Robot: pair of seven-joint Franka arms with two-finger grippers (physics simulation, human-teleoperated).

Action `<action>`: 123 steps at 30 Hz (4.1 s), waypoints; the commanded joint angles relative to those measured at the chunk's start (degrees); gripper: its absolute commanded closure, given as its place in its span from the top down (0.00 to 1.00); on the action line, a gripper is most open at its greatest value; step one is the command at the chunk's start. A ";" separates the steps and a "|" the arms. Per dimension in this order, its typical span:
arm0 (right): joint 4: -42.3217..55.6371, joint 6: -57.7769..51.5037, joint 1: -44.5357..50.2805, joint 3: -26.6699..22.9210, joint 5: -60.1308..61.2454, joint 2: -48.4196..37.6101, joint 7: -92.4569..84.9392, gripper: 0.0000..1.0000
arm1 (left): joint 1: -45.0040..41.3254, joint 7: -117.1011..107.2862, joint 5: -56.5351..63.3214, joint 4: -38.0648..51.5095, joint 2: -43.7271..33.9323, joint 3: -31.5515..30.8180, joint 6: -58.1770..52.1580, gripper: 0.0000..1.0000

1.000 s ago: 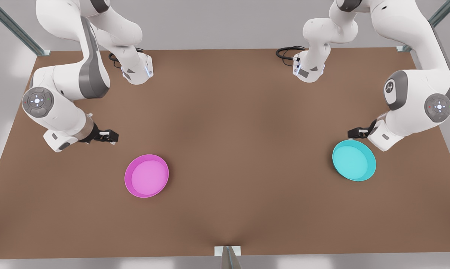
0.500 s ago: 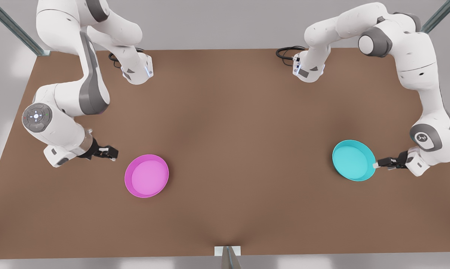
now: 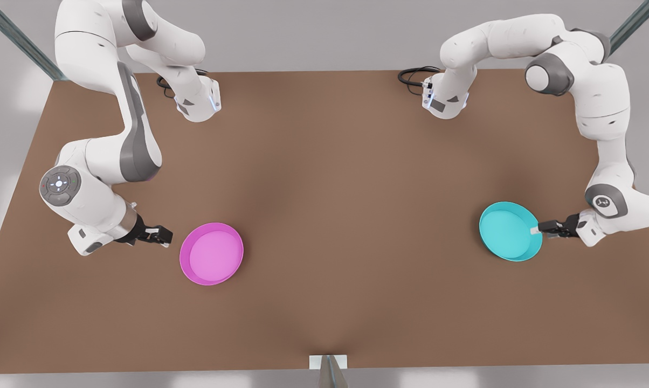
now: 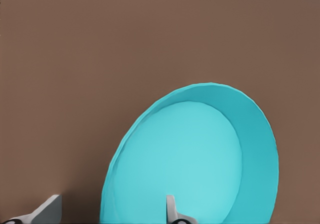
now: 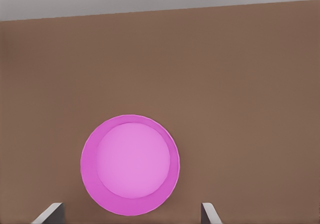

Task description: Flip the blue plate over with the left arm, and stack the pink plate on top of the blue plate with the right arm

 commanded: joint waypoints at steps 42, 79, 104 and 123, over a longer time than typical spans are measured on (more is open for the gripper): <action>0.00 0.00 -1.49 -0.09 0.00 0.00 -0.62 1.00 | -0.09 -5.01 -0.12 -0.44 1.61 0.09 -1.41 0.42; -0.09 0.00 -0.97 0.00 0.00 -0.01 -0.44 1.00 | -0.18 -5.19 -0.03 -0.18 1.35 0.35 -4.74 0.25; -3.69 -2.11 -1.67 0.44 -5.27 -0.88 0.00 1.00 | -0.26 -5.01 -0.03 0.00 0.12 0.97 -8.00 0.21; -2.90 -1.85 -2.20 0.44 -5.19 -0.80 0.09 1.00 | -21.62 -29.35 27.38 5.01 -10.34 0.97 -14.76 0.21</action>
